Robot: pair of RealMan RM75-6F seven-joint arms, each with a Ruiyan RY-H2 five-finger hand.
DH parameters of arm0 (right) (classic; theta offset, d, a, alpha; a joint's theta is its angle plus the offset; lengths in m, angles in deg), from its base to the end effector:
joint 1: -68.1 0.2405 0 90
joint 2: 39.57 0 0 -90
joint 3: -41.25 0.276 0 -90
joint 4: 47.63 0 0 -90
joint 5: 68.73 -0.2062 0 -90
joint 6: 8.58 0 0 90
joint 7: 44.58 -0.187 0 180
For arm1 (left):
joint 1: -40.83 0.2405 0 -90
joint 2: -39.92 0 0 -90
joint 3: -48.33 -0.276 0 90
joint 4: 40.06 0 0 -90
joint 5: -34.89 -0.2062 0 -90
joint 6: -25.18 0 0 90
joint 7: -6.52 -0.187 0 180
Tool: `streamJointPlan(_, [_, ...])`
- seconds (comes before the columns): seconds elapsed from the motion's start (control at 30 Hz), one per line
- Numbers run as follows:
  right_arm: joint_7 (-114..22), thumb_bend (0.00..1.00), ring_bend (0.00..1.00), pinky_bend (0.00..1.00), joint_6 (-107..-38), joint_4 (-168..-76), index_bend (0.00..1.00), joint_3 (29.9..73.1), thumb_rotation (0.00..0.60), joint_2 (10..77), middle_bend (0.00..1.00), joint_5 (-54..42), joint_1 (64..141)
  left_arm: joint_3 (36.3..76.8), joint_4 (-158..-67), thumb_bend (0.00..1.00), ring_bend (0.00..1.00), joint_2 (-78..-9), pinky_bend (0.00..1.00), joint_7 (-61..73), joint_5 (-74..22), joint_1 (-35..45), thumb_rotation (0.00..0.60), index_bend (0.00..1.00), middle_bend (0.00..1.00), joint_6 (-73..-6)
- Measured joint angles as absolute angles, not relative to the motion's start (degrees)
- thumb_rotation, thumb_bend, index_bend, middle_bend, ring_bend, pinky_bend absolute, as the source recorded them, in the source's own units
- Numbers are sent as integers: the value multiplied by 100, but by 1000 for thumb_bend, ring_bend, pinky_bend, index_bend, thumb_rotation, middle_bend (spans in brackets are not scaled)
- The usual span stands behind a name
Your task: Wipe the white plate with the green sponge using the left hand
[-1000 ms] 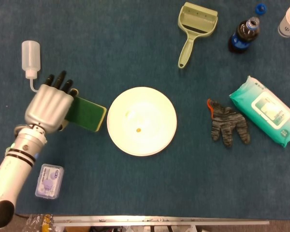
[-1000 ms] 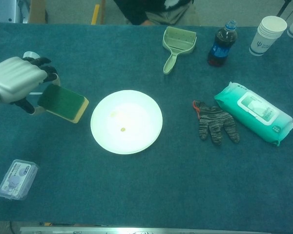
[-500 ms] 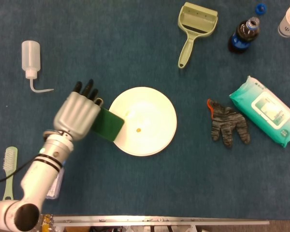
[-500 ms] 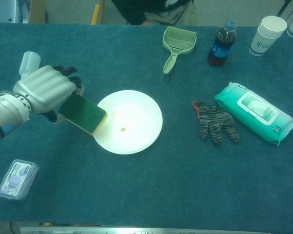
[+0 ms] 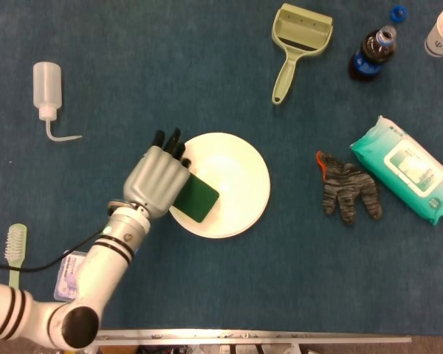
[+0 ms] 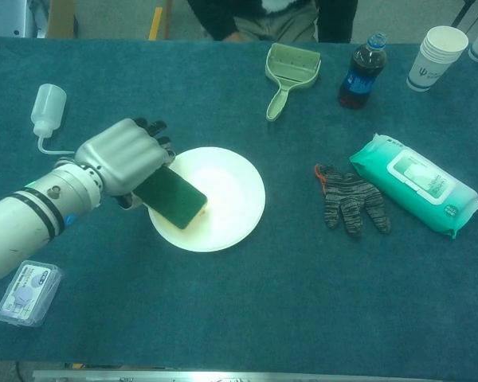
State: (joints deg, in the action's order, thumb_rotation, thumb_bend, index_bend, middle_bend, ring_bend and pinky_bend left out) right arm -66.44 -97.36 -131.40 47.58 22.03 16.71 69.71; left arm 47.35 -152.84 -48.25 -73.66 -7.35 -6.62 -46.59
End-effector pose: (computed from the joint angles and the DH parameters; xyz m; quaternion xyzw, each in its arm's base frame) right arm -0.3581 -0.2182 0.2265 0.5161 -0.4140 0.4707 0.5836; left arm -0.1214 0.3013 -0.0469 -0.8693 -0.1468 -0.1310 0.4535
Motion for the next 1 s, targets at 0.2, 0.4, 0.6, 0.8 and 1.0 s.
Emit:
streamJointPlan(0.2, [-6717, 183, 265, 313, -9753, -13077, 340, 4766, 600, 2191, 400, 1641, 6947, 4770, -14971, 236, 50, -5124, 139, -7528, -459, -890, 536, 387, 198, -4696])
streamJointPlan(0.4, [-6762, 184, 265, 313, -9763, -13046, 340, 4767, 600, 2180, 400, 1640, 6937, 4740, -14800, 236, 50, -5321, 139, -7611, -295, -1039, 537, 387, 198, -4776])
streamJointPlan(0.6, [-6787, 184, 265, 313, -9794, -13036, 340, 4768, 600, 2167, 400, 1641, 6916, 4642, -14704, 236, 50, -5399, 139, -7748, -290, -1139, 537, 387, 199, -4905])
streamJointPlan(0.8, [-6815, 184, 265, 313, -9832, -13030, 340, 4774, 600, 2155, 400, 1643, 6897, 4596, -14680, 236, 50, -5373, 139, -7827, -375, -1214, 539, 388, 199, -5079])
streamJointPlan(1.0, [-6862, 183, 265, 313, -9858, -13014, 340, 4772, 600, 2155, 400, 1661, 6883, 4575, -14767, 236, 50, -5300, 139, -7981, -333, -1275, 539, 388, 199, -5230])
